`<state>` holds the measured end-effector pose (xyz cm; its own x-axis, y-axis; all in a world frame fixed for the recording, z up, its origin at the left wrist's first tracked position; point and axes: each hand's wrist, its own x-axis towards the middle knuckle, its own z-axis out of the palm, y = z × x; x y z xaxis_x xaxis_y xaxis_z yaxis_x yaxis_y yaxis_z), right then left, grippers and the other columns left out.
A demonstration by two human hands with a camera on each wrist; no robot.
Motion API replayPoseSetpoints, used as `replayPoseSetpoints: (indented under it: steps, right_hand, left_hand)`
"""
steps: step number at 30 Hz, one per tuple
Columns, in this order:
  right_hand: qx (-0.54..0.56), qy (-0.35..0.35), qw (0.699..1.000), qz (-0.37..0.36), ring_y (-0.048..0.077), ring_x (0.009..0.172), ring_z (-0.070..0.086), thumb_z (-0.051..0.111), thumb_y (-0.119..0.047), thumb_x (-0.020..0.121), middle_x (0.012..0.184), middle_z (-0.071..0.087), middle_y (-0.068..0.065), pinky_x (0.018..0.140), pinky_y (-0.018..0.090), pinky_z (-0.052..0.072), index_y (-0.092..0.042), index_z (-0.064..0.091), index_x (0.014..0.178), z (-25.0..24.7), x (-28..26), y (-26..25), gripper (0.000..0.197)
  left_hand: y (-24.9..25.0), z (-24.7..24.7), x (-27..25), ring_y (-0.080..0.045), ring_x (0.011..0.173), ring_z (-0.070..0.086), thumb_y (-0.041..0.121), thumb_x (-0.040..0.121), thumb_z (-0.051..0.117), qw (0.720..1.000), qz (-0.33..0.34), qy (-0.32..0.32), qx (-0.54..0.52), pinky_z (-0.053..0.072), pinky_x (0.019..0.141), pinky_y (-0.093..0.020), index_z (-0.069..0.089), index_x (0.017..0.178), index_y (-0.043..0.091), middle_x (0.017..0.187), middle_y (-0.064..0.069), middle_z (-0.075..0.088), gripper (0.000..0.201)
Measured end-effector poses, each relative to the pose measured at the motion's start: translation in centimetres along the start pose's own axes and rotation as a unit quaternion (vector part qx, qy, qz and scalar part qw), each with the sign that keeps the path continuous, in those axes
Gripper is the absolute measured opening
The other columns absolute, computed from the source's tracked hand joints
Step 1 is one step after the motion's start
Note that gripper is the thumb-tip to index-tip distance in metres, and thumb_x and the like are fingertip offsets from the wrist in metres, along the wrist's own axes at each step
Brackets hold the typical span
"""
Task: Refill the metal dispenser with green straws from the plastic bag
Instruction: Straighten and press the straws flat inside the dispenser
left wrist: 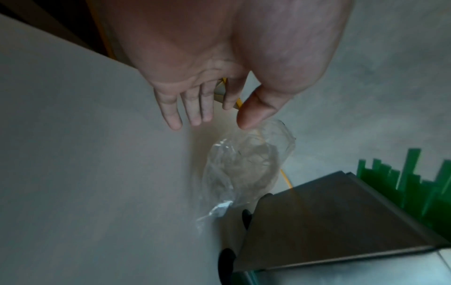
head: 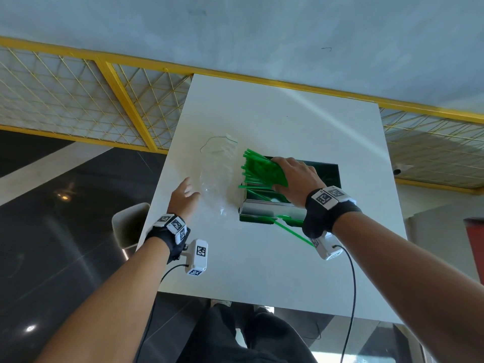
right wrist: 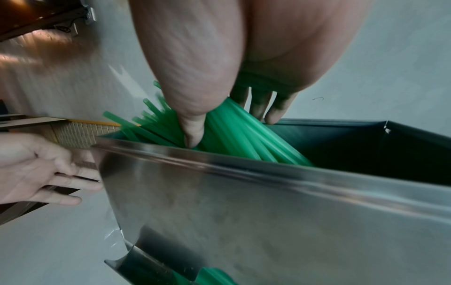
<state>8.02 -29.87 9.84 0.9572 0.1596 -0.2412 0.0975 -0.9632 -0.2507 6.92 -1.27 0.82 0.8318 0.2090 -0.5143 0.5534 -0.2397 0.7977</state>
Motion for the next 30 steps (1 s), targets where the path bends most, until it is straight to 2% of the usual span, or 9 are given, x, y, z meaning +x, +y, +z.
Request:
replayPoseSetpoints:
  steps: [2, 6, 8, 10, 14, 17, 20, 26, 30]
  right_hand:
    - [0.000, 0.003, 1.000, -0.001, 0.031, 0.133, 0.049, 0.070, -0.035, 0.090, 0.147, 0.051, 0.004, 0.111, 0.047, 0.032, -0.027, 0.036, 0.150, 0.0, -0.1, 0.1, 0.069]
    - [0.005, 0.005, 1.000, -0.004, 0.030, 0.133, 0.049, 0.069, -0.035, 0.090, 0.147, 0.051, 0.003, 0.111, 0.048, 0.032, -0.027, 0.036, 0.150, 0.1, -0.1, 0.1, 0.069]
    - [0.003, 0.002, 1.000, -0.006, 0.030, 0.133, 0.049, 0.069, -0.036, 0.090, 0.148, 0.050, 0.003, 0.112, 0.048, 0.032, -0.026, 0.034, 0.151, 0.2, -0.2, 0.1, 0.070]
    - [-0.002, -0.005, 1.000, -0.007, 0.031, 0.135, 0.047, 0.068, -0.037, 0.091, 0.149, 0.048, 0.004, 0.112, 0.048, 0.031, -0.025, 0.032, 0.153, 0.2, -0.2, 0.0, 0.073]
    - [0.000, -0.025, 1.000, -0.018, 0.032, 0.138, 0.044, 0.071, -0.040, 0.089, 0.151, 0.045, 0.008, 0.114, 0.048, 0.032, -0.021, 0.026, 0.156, 0.7, 0.2, 0.2, 0.082]
    - [0.039, -0.025, 0.999, -0.023, 0.031, 0.142, 0.040, 0.075, -0.044, 0.085, 0.156, 0.041, 0.008, 0.117, 0.045, 0.031, -0.020, 0.024, 0.156, 0.6, 0.3, 0.8, 0.090]
    - [0.084, -0.025, 0.996, -0.021, 0.030, 0.144, 0.037, 0.078, -0.048, 0.080, 0.158, 0.038, 0.006, 0.118, 0.043, 0.029, -0.024, 0.025, 0.155, 0.2, 0.0, 2.1, 0.096]
    - [0.128, -0.073, 0.989, -0.011, 0.026, 0.147, 0.032, 0.080, -0.043, 0.079, 0.163, 0.031, 0.002, 0.119, 0.039, 0.027, -0.025, 0.018, 0.159, -0.6, -1.2, 5.4, 0.103]
    - [0.031, -0.094, 0.995, -0.019, 0.025, 0.150, 0.025, 0.068, -0.037, 0.092, 0.165, 0.025, -0.001, 0.122, 0.041, 0.014, -0.026, 0.019, 0.159, -0.5, -1.5, 6.1, 0.084]
  left_hand:
    - [0.3, 0.0, -0.3, -0.025, 0.138, 0.050, 0.010, 0.090, 0.049, 1.000, 0.013, 0.005, 0.025, 0.043, 0.109, -0.039, 0.042, 0.152, 0.019, 0.152, -0.010, 0.049, 0.063]
    - [2.8, 1.7, -1.7, -0.024, 0.121, 0.057, 0.025, 0.092, 0.054, 0.991, 0.110, 0.013, 0.071, 0.042, 0.091, -0.027, 0.052, 0.139, 0.017, 0.140, -0.010, 0.046, 0.049]
    - [4.7, 3.5, -2.4, -0.014, 0.103, 0.058, 0.044, 0.087, 0.052, 0.986, 0.156, -0.017, 0.060, 0.042, 0.077, -0.021, 0.052, 0.136, 0.018, 0.132, -0.007, 0.045, 0.055]
    - [6.6, 5.8, -2.6, -0.004, 0.096, 0.054, 0.055, 0.087, 0.047, 0.983, 0.174, -0.041, 0.049, 0.040, 0.073, -0.020, 0.049, 0.139, 0.020, 0.131, -0.005, 0.043, 0.063]
    - [9.7, 10.3, -2.3, -0.012, 0.125, 0.047, 0.053, 0.099, 0.042, 0.985, 0.161, -0.054, -0.024, 0.034, 0.099, -0.026, 0.046, 0.147, 0.027, 0.147, -0.001, 0.043, 0.055]
    - [9.5, 11.6, -1.4, -0.020, 0.133, 0.052, 0.044, 0.098, 0.040, 0.986, 0.159, -0.026, -0.029, 0.039, 0.110, -0.031, 0.059, 0.136, 0.021, 0.145, -0.003, 0.056, 0.049]
    - [8.3, 11.6, -1.3, -0.023, 0.125, 0.058, 0.035, 0.100, 0.044, 0.982, 0.187, -0.006, 0.001, 0.046, 0.107, -0.041, 0.063, 0.129, 0.019, 0.135, -0.006, 0.062, 0.039]
    - [8.0, 11.9, -0.9, -0.013, 0.142, 0.041, 0.030, 0.104, 0.044, 0.964, 0.260, -0.015, 0.062, 0.034, 0.111, -0.025, 0.033, 0.156, 0.025, 0.161, 0.001, 0.038, 0.052]
    - [8.2, 11.9, -0.8, -0.017, 0.139, 0.047, 0.022, 0.106, 0.041, 0.945, 0.316, -0.011, 0.088, 0.037, 0.117, -0.038, 0.057, 0.137, 0.015, 0.147, -0.005, 0.054, 0.036]
